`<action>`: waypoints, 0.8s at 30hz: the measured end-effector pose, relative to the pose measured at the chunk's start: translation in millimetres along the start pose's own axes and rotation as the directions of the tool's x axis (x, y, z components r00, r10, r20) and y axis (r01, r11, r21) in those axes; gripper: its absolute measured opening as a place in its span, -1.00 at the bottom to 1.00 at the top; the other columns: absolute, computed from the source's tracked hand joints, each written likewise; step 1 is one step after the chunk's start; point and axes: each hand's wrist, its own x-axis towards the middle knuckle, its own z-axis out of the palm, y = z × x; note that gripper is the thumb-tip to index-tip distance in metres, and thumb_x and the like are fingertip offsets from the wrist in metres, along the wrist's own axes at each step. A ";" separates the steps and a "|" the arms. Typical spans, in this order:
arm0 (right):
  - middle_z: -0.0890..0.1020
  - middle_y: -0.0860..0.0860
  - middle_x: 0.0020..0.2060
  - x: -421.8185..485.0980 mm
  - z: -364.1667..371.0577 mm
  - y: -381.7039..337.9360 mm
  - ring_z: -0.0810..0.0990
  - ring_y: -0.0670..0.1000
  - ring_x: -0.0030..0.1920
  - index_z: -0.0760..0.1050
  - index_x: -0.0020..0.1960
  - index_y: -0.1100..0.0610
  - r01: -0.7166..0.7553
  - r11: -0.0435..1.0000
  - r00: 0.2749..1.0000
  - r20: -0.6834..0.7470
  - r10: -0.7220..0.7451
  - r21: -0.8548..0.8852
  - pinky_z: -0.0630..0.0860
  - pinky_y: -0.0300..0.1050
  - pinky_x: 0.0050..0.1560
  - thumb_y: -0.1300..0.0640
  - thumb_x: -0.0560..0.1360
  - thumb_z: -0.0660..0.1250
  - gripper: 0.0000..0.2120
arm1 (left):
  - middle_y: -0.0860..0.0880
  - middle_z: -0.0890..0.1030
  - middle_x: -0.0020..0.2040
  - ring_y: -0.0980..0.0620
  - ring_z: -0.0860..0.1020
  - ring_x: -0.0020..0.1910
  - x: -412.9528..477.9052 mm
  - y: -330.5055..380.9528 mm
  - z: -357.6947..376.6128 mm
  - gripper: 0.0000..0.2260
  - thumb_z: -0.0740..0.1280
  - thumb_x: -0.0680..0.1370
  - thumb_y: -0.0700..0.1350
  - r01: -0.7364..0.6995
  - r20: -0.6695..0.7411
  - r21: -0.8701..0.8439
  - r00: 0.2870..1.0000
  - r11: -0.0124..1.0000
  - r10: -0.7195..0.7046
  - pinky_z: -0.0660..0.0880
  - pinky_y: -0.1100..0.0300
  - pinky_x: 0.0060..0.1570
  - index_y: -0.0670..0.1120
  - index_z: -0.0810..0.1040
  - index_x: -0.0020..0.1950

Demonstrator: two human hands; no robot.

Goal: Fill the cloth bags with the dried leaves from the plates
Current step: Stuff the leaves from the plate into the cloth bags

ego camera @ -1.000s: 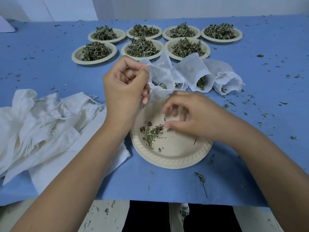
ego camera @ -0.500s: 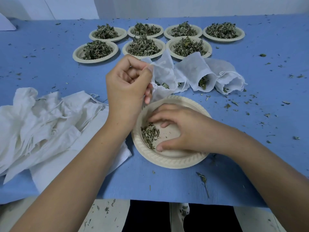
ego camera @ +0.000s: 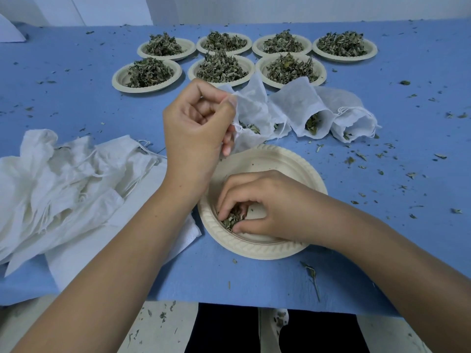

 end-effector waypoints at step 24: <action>0.63 0.11 -0.22 -6.8 -23.8 8.5 0.65 -0.05 -0.19 0.51 -0.16 0.22 0.200 0.935 0.629 -0.770 0.107 0.293 0.59 -0.19 -0.09 0.43 0.35 0.45 -0.81 | 0.04 0.50 -0.49 0.14 0.38 -0.63 -7.3 -3.1 5.0 -0.79 0.34 0.53 -0.35 -0.031 0.205 0.065 0.979 0.997 0.017 0.31 0.34 -0.63 -0.11 0.48 -0.25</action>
